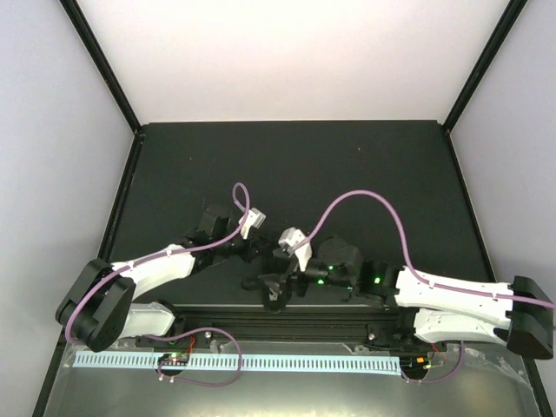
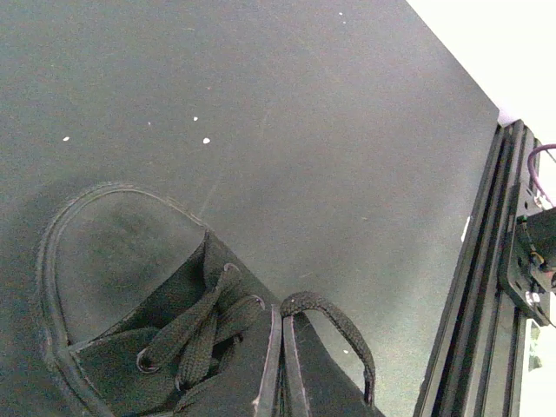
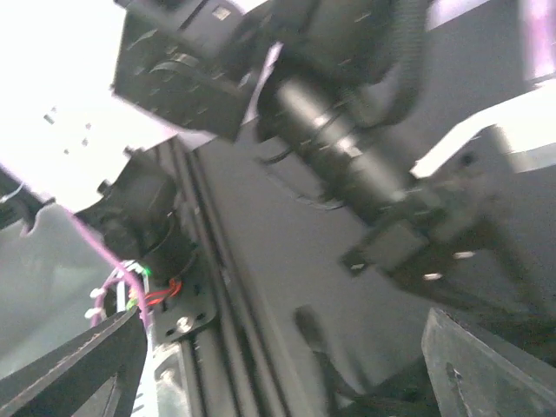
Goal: Tie the shoes
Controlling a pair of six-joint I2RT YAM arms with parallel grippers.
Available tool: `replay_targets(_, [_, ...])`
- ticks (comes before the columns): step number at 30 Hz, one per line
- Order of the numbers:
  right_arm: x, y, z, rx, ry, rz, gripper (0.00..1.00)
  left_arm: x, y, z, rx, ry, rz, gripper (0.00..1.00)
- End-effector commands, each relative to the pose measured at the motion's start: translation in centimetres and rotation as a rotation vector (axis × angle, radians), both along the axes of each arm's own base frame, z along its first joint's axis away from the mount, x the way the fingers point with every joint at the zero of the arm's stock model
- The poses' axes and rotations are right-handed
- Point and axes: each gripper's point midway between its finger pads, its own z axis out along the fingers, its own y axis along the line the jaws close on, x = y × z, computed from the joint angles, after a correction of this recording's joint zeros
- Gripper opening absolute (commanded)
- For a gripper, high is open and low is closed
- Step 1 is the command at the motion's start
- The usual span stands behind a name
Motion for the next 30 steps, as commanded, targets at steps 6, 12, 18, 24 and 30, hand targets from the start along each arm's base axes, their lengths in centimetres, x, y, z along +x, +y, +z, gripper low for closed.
replay_targets(6, [7.5,-4.5,-3.3,-0.002,0.204,-0.259,0.8,-0.2,-1.1,3.4,-0.095,-0.106,-0.085,0.02])
replay_targets(12, [8.3,-2.8,-6.0,-0.008,0.329,-0.199,0.65,-0.6,-1.1,3.8,-0.105,-0.118,-0.107,0.02])
replay_targets(18, [9.0,-1.6,-7.4,-0.01,0.363,-0.181,0.52,-0.9,-1.1,3.8,-0.108,-0.119,-0.115,0.02])
replay_targets(24, [9.6,-1.1,-8.4,-0.016,0.381,-0.187,0.31,-1.2,-1.2,3.9,-0.124,-0.119,-0.126,0.02])
replay_targets(30, [10.0,-1.8,-8.4,0.001,0.378,-0.232,0.02,-2.1,-1.0,3.4,-0.122,-0.095,-0.117,0.18])
